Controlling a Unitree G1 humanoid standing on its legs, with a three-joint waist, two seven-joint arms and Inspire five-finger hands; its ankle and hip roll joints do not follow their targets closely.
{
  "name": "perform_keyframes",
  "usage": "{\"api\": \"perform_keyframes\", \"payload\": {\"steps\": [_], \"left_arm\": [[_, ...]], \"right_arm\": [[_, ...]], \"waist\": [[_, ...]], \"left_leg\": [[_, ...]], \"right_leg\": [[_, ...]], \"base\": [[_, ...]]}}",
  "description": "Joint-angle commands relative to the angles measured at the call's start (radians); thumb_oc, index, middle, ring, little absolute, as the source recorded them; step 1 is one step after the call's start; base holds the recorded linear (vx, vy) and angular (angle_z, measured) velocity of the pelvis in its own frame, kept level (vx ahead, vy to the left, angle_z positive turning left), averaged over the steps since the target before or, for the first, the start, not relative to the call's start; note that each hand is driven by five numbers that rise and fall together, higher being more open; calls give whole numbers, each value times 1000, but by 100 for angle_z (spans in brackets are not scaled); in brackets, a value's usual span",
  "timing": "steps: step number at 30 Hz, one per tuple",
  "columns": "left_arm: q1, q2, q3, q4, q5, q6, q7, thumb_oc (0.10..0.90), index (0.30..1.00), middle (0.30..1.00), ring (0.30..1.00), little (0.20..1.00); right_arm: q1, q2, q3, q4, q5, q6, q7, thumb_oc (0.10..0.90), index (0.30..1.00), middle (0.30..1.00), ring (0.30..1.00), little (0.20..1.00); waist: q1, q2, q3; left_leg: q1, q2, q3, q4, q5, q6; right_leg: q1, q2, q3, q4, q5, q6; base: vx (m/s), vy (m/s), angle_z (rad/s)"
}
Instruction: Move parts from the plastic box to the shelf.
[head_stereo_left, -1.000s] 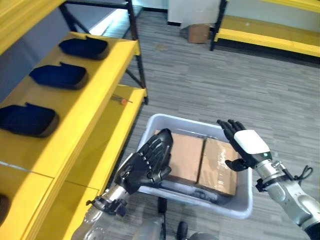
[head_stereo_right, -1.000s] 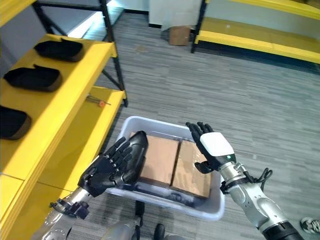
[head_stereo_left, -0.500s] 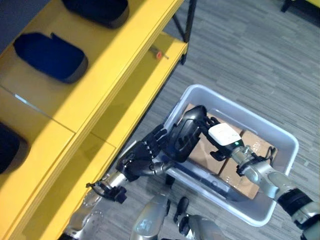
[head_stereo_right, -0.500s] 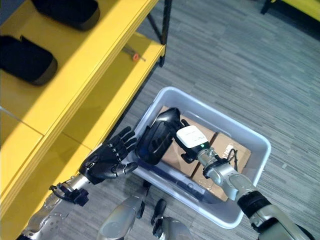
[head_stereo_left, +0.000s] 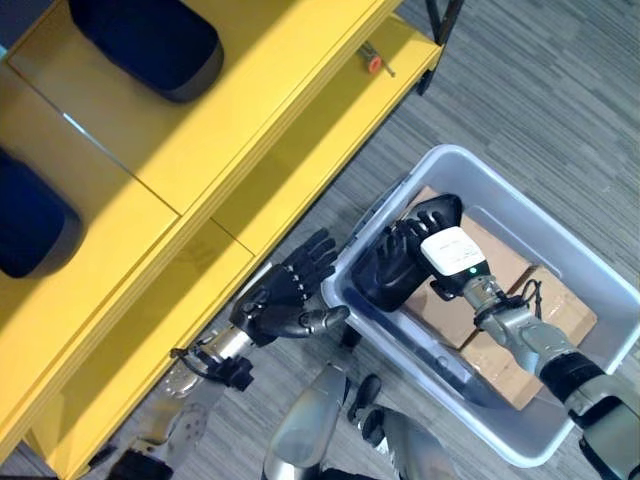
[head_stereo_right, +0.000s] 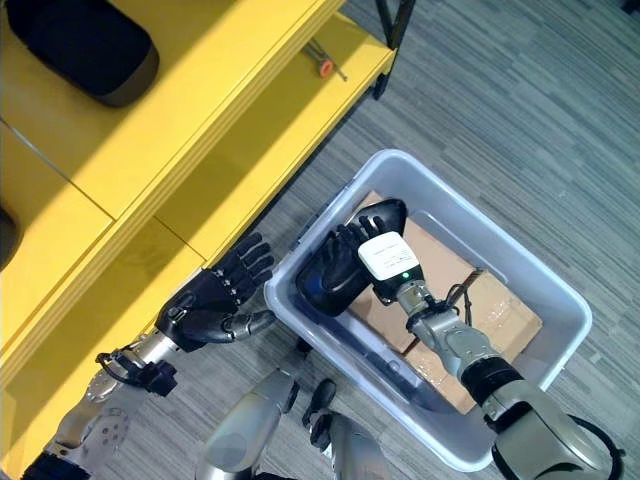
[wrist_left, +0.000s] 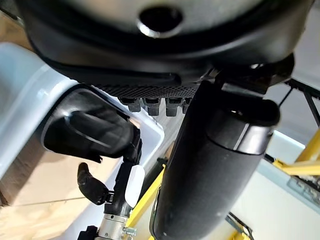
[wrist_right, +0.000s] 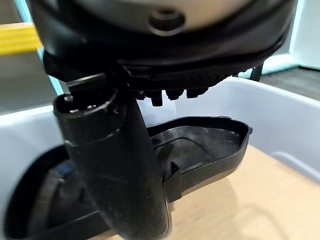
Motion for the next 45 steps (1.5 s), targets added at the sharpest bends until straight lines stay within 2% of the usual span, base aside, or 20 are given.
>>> {"api": "perform_keyframes", "payload": {"steps": [1,7,11,13,16,17,18,20,21,25,27,32,33,36,38,42,44,45], "left_arm": [[1,6,26,-86,20,-79,-59,900,1000,1000,1000,1000],[-1,12,35,-92,28,-61,-75,900,1000,1000,1000,1000],[-9,10,34,-94,39,-55,-84,900,1000,1000,1000,1000],[-11,11,34,-96,40,-53,-81,900,1000,1000,1000,1000],[-23,3,26,-107,45,-42,-74,900,1000,1000,1000,1000],[-29,0,22,-110,46,-39,-70,900,1000,1000,1000,1000],[-33,-3,23,-114,46,-32,-69,900,1000,1000,1000,1000],[-33,-2,23,-114,46,-32,-69,900,1000,1000,1000,1000],[-40,-7,22,-126,55,-20,-64,900,1000,1000,1000,1000],[-42,-11,20,-133,55,-14,-61,900,1000,1000,1000,1000],[-51,-15,15,-136,58,-10,-58,900,1000,1000,1000,1000],[-60,-14,9,-131,90,-35,-53,900,1000,1000,1000,1000],[-65,-12,5,-137,73,-33,-72,900,1000,1000,1000,1000],[-64,-11,7,-142,73,-34,-87,900,1000,1000,1000,1000],[-69,-9,12,-139,64,-25,-94,900,1000,1000,1000,1000],[-62,1,22,-140,57,-11,-121,900,1000,1000,1000,1000],[-62,1,21,-139,59,-12,-134,900,1000,1000,1000,1000],[-54,-1,25,-142,69,-10,-146,900,1000,1000,1000,1000]], "right_arm": [[-120,-32,29,-7,-24,57,-44,900,1000,1000,1000,1000],[-155,-32,85,84,8,90,43,900,1000,1000,1000,1000],[-165,-13,97,187,96,207,132,900,1000,1000,1000,1000],[-164,-4,92,222,108,201,134,900,1000,1000,1000,1000],[-162,26,67,305,142,220,193,900,1000,1000,1000,1000],[-163,41,62,333,140,202,225,792,849,849,849,849],[-163,46,58,344,130,200,241,604,585,585,585,585],[-163,46,58,344,130,200,241,604,585,585,585,585],[-155,54,54,368,160,203,258,400,300,300,300,300],[-147,59,45,381,149,196,252,400,300,300,300,300],[-132,62,31,382,137,177,180,400,300,300,300,300],[-125,57,35,367,81,167,175,400,300,300,300,300],[-123,50,45,347,60,144,163,400,300,300,300,300],[-124,32,56,295,38,125,151,400,300,300,300,300],[-118,8,72,228,-2,116,138,400,300,300,300,300],[-94,-27,88,89,-53,114,181,400,300,300,300,300],[-88,-33,88,46,-62,108,193,400,300,300,300,300],[-71,-36,76,-38,-36,97,228,400,300,300,300,300]], "waist": [[0,32,-18],[20,36,-18],[30,44,-18],[31,47,-18],[31,61,-18],[31,66,-18],[31,70,-18],[31,70,-18],[31,74,-18],[29,75,-18],[22,79,-18],[14,81,-18],[8,82,-18],[2,81,-18],[-7,70,-18],[-25,42,-18],[-30,38,-18],[-44,15,-28]], "left_leg": [[-46,115,55,23,-113,-46],[-75,105,45,22,-110,-38],[-96,100,39,26,-109,-32],[-99,100,39,26,-109,-30],[-114,95,38,29,-109,-25],[-120,94,38,30,-109,-24],[-123,94,38,30,-108,-23],[-123,93,38,30,-108,-23],[-129,92,37,32,-107,-21],[-133,91,38,32,-107,-19],[-140,92,39,29,-105,-15],[-135,95,42,21,-102,-14],[-127,96,40,18,-103,-14],[-107,96,39,15,-106,-14],[-72,98,40,4,-110,-15],[3,106,46,-20,-117,-19],[31,114,46,-31,-117,-20],[85,122,58,-53,-121,-25]], "right_leg": [[-75,-30,21,153,-32,2],[-125,-38,5,200,-45,1],[-162,-44,-4,233,-46,0],[-168,-45,-5,238,-46,1],[-198,-49,-6,258,-47,-1],[-210,-50,-7,264,-48,-1],[-219,-52,-7,270,-49,-2],[-220,-52,-7,270,-49,-2],[-230,-54,-9,278,-49,-3],[-237,-55,-9,281,-48,-3],[-256,-56,-9,286,-44,-2],[-262,-53,-5,284,-40,-1],[-259,-50,-4,281,-40,-5],[-241,-49,-1,265,-34,-3],[-210,-47,3,236,-24,-1],[-132,-42,20,158,1,7],[-102,-34,23,123,17,9],[-42,-30,39,53,41,18]], "base": [[0,0,0],[-2,-31,4],[-12,-27,10],[-23,-2,7],[-41,9,3],[-36,9,7],[-29,8,9],[-15,3,11],[-34,-4,14],[-23,-6,15],[-74,-20,-6],[-48,-5,10],[-52,3,0],[-45,3,0],[-36,-5,-1],[-16,-14,1],[-8,-7,-4],[2,-15,-12]]}}
